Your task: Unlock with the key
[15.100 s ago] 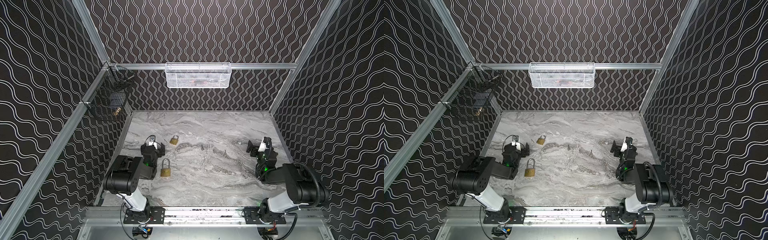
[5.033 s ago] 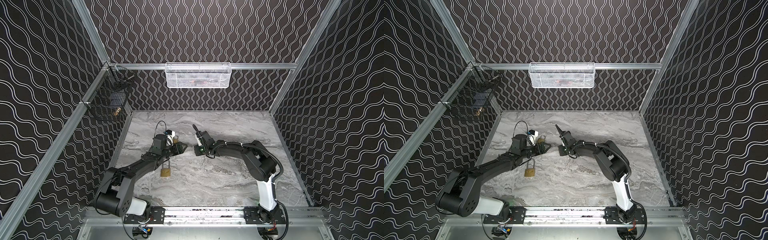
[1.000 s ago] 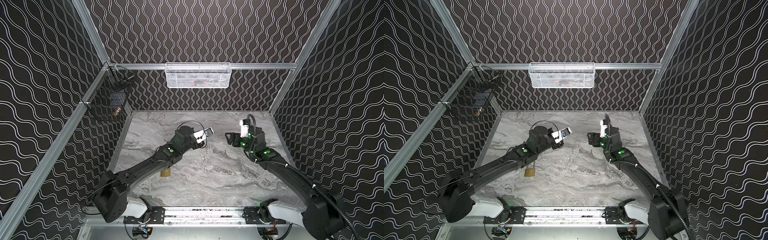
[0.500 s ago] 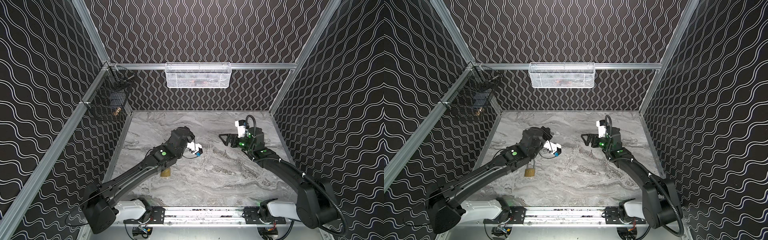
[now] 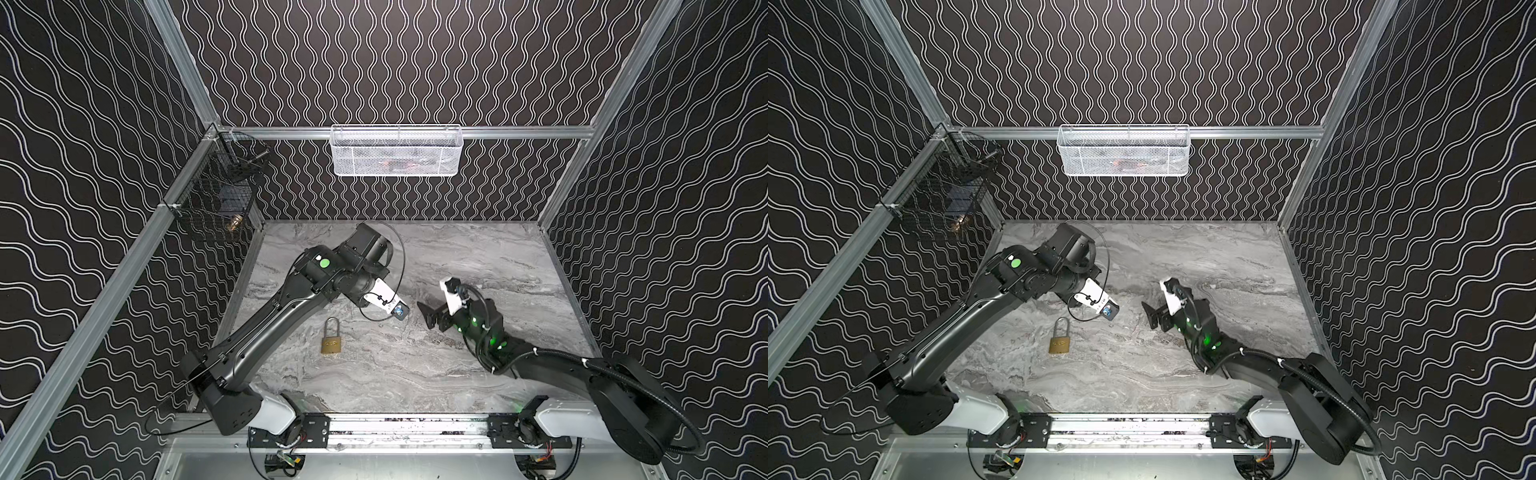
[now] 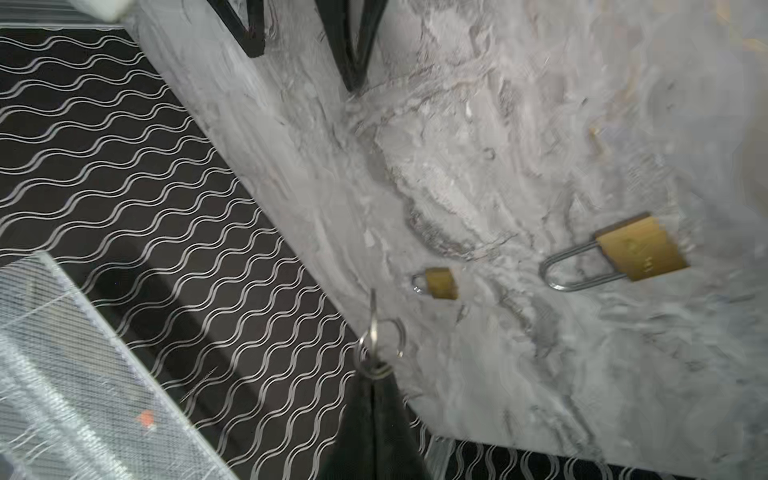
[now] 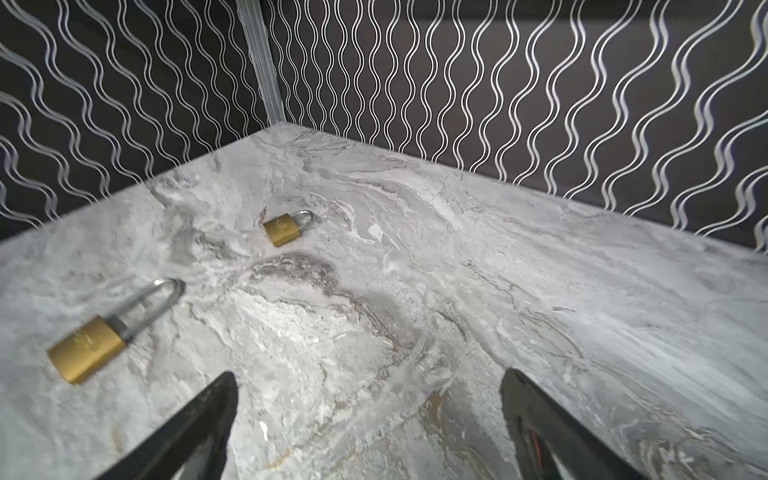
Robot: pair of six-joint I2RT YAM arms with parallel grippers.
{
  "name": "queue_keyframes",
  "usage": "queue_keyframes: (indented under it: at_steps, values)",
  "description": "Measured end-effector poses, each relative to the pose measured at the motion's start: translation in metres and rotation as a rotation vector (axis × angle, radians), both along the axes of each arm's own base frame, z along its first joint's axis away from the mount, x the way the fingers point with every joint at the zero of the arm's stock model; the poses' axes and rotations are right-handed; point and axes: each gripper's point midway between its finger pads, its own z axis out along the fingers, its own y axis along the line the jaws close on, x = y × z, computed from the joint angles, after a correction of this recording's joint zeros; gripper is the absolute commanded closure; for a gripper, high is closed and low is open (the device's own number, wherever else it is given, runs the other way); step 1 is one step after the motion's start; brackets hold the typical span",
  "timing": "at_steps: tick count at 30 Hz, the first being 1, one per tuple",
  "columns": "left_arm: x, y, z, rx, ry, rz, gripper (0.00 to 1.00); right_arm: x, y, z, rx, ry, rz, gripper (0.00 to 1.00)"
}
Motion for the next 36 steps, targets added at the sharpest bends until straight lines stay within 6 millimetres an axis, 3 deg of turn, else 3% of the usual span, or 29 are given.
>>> queue_keyframes:
  at_steps: [6, 12, 17, 20, 23, 27, 29, 31, 32, 33, 35, 36]
  values:
    - [-0.033, 0.011, -0.030, 0.043, 0.252, 0.116, 1.00, -0.037, 0.023, 0.002, -0.019, -0.243, 0.100, 0.01]
    - [-0.054, 0.014, -0.047, 0.068, 0.419, 0.223, 1.00, -0.055, 0.035, 0.050, 0.096, -0.412, 0.138, 0.03]
    - [-0.062, 0.021, -0.057, 0.116, 0.439, 0.249, 1.00, -0.066, 0.042, 0.071, 0.171, -0.437, 0.200, 0.10]
    - [-0.061, 0.028, -0.061, 0.142, 0.408, 0.255, 1.00, -0.070, 0.048, 0.079, 0.202, -0.438, 0.239, 0.08]
    - [-0.053, 0.029, -0.056, 0.210, 0.294, 0.265, 1.00, -0.065, 0.048, 0.065, 0.175, -0.406, 0.219, 0.01]
    - [-0.040, 0.006, -0.019, 0.093, 0.179, 0.256, 1.00, -0.050, 0.029, 0.032, 0.104, -0.352, 0.088, 0.01]
    - [-0.029, 0.025, -0.028, 0.132, 0.183, 0.320, 1.00, -0.047, 0.021, 0.029, 0.091, -0.348, 0.046, 0.01]
    - [-0.018, 0.056, -0.056, 0.307, 0.169, 0.388, 1.00, -0.047, 0.016, 0.038, 0.106, -0.370, 0.028, 0.01]
    - [-0.019, 0.055, -0.068, 0.362, 0.205, 0.390, 1.00, -0.047, 0.013, 0.044, 0.120, -0.386, 0.011, 0.01]
    - [-0.018, 0.040, -0.072, 0.329, 0.237, 0.390, 1.00, -0.047, 0.011, 0.049, 0.132, -0.395, 0.001, 0.01]
    - [-0.007, 0.016, -0.051, 0.163, 0.196, 0.390, 1.00, -0.045, 0.007, 0.051, 0.135, -0.399, -0.022, 0.01]
    - [-0.002, 0.018, -0.040, 0.109, 0.165, 0.406, 1.00, -0.044, 0.007, 0.050, 0.132, -0.398, -0.026, 0.01]
